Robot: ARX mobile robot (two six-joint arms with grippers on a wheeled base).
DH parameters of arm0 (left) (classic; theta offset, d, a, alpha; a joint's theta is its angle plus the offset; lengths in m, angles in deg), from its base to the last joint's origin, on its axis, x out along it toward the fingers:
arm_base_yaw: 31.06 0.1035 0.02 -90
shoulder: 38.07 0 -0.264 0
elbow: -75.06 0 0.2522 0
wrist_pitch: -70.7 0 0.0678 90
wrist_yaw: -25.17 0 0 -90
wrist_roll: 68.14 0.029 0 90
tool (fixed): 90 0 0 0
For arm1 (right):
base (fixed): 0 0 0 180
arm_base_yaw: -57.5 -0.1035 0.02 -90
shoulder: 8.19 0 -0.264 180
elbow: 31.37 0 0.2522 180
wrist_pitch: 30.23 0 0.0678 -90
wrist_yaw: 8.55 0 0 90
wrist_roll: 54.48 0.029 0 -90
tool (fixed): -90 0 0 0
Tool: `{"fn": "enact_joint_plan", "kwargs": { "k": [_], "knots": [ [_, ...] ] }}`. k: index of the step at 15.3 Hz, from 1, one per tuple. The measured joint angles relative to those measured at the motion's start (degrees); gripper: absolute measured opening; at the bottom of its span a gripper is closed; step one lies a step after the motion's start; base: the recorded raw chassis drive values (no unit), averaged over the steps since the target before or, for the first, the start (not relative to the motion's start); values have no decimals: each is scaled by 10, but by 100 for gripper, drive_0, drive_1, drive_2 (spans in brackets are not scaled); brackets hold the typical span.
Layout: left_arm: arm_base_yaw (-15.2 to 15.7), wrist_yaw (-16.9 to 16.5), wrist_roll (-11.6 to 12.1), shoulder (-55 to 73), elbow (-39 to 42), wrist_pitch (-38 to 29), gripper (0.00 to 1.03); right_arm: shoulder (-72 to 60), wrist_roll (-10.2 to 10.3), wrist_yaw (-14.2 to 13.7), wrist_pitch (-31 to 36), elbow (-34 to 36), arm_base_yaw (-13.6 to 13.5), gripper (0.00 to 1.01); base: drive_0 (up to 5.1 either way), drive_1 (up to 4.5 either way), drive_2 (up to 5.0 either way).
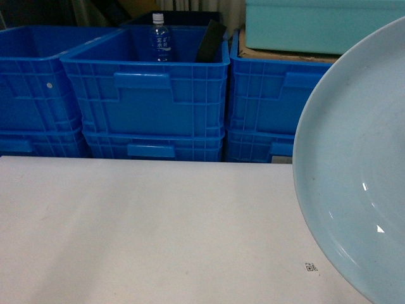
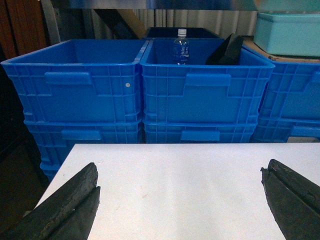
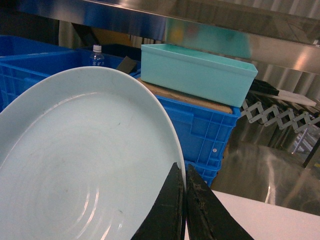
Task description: Place blue tray on left shelf second layer neatly
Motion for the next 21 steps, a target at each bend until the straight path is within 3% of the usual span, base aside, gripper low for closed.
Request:
{"fn": "enact_joint_plan", "kwargs": {
  "k": [21],
  "knots": [
    [0,0,0,0,0,0,98,0,0,0,0,0,0,2,-144,-144,-144]
  ]
}}
